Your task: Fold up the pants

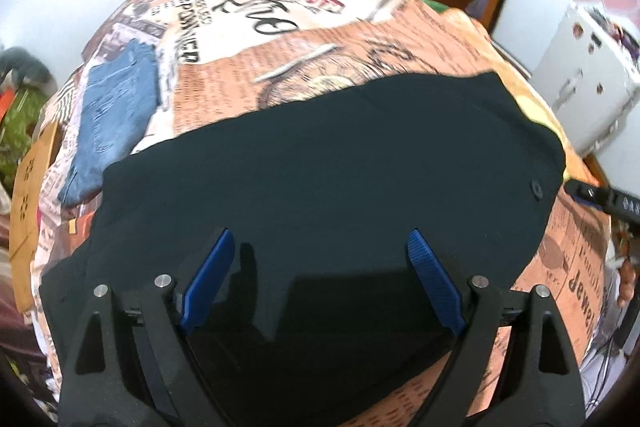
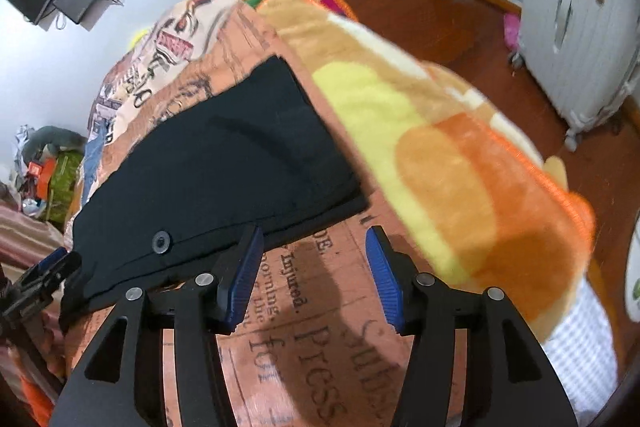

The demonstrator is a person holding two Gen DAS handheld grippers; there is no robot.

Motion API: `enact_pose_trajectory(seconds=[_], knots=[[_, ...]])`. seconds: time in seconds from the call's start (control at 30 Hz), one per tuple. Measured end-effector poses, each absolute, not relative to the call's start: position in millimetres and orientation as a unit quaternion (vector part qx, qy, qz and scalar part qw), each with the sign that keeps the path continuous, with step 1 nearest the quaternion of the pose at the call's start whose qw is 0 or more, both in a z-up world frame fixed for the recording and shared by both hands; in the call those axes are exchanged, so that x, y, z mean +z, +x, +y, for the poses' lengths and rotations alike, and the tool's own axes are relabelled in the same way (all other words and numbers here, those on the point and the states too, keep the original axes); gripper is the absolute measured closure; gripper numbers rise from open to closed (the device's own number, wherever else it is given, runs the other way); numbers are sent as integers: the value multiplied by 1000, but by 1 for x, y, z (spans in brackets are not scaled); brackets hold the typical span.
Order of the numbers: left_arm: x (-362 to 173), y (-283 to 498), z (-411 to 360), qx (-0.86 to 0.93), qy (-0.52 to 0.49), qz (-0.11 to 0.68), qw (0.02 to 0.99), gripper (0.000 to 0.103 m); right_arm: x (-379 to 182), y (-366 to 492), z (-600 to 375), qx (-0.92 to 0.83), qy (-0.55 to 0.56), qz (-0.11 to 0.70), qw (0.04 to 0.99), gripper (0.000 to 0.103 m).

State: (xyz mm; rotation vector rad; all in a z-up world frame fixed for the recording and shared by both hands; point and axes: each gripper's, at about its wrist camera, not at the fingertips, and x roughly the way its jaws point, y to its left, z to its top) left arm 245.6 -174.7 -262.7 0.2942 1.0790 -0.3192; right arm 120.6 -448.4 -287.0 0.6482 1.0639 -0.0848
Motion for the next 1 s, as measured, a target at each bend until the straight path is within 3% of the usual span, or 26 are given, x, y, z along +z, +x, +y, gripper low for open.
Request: enact_pose_trajectory(seconds=[0.33, 0.4, 0.5, 0.6, 1.0], knots=[[-282, 254, -168, -157, 103, 542, 819, 10, -303, 142, -456, -43, 350, 478, 805, 51], [-282, 252, -169, -156, 107, 540, 820, 10, -303, 145, -455, -47, 341, 475, 810, 56], [-282, 251, -170, -155, 110, 537, 822, 9, -302, 150, -456, -42, 336, 470, 815, 77], [-282, 251, -168, -155, 108, 537, 822, 9, -299, 153, -456, -35, 334, 463, 820, 86], [-259, 244, -149, -137, 84, 507, 847, 9, -214, 158, -438, 4, 301, 387, 872, 90]])
